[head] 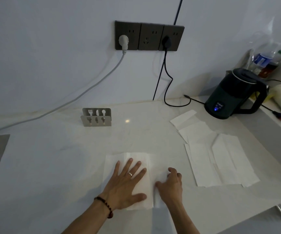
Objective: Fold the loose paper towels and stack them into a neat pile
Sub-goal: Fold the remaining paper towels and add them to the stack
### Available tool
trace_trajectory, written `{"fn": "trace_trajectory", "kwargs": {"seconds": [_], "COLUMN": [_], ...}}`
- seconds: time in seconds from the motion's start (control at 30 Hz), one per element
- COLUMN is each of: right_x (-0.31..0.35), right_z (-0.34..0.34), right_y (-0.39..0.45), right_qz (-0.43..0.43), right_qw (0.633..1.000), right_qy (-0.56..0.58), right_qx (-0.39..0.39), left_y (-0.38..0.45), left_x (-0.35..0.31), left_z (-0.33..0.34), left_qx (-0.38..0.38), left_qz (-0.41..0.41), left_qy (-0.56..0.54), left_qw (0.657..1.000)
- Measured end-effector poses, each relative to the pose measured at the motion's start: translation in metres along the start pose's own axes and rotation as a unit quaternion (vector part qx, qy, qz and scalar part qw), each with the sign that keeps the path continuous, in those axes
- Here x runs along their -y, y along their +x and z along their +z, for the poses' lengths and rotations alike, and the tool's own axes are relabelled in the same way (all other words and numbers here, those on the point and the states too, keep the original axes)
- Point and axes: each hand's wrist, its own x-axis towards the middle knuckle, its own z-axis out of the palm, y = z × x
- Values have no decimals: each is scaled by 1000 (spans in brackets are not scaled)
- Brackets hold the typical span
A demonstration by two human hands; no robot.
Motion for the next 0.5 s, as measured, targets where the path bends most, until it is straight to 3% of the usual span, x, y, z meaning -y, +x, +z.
{"fn": "trace_trajectory", "kwargs": {"seconds": [0.07,0.17,0.33,0.4,0.43,0.5], "right_x": [-3,-6,9,18,22,27], "right_z": [-2,-14,-38,-38,-36,-30], "right_y": [2,2,-8,-12,-14,-18], "right_qz": [32,54,7,-25,-45,-84], "right_qw": [997,985,971,971,973,976], "right_qy": [60,149,206,193,178,150], "right_qx": [23,62,121,136,137,136], "left_y": [3,3,5,5,4,1], "left_x": [0,-2,-2,-1,-2,-6], "left_z": [-1,-9,-4,-6,-10,-19], "left_qx": [-14,51,37,-12,-74,-230], "left_qz": [18,8,10,-1,-17,-67], "left_qy": [-27,-77,-96,-128,-166,-270], "left_qw": [999,996,995,992,983,933]}}
